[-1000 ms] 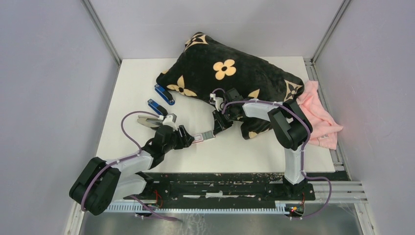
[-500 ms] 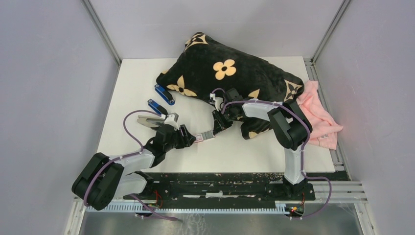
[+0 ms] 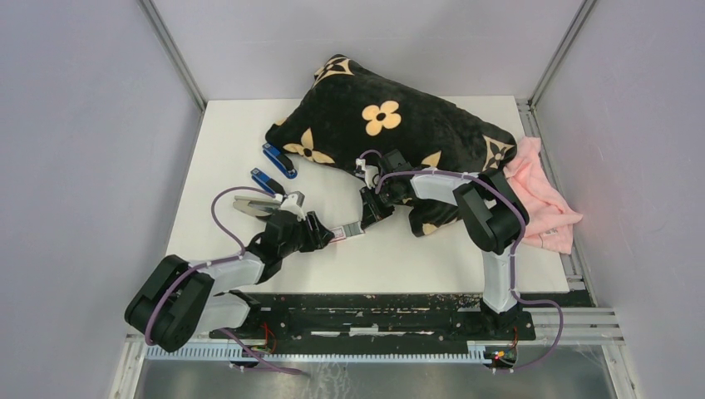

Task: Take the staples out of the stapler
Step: Close the staple box at the center of the board.

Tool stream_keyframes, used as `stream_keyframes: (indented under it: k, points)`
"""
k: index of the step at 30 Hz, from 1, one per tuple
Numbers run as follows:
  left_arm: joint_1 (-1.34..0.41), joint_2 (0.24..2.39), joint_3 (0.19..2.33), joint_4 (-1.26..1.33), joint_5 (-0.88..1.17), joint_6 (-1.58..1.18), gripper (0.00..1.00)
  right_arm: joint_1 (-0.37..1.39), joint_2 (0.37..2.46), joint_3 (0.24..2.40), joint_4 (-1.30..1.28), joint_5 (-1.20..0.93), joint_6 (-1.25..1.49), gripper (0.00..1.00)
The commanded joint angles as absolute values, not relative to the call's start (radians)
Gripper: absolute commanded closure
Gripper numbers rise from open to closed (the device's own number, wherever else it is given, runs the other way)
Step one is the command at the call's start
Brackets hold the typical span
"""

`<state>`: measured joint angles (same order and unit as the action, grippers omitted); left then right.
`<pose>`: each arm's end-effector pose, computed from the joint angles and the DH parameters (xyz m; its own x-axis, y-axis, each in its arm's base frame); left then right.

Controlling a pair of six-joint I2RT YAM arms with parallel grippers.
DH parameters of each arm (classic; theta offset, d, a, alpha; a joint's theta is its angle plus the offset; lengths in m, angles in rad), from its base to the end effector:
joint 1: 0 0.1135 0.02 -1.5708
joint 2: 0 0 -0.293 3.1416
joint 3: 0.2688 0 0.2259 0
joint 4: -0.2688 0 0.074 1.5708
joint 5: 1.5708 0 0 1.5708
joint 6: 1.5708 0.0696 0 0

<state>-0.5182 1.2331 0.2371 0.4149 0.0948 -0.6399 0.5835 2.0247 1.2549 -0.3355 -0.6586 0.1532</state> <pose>0.1804 -0.1105 0.1611 -0.7180 -0.2749 -0.6395 0.1659 0.8246 -0.5408 0.3141 0.2584 0.1530 -0.8385 -0.4089 -0.3602 -0.5434 0.5778 0.6090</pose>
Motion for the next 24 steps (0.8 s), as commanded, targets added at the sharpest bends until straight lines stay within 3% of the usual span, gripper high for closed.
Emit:
stream_keyframes:
  k: [1,24]
  points:
    - [-0.52,1.264,0.235,0.349,0.122,-0.668,0.43,0.595,2.047,1.276,-0.33,-0.653,0.162,0.79]
    - [-0.532,1.329,0.256,0.39,0.146,-0.675,0.44,0.623,2.053,1.281,-0.328,-0.671,0.163,0.79]
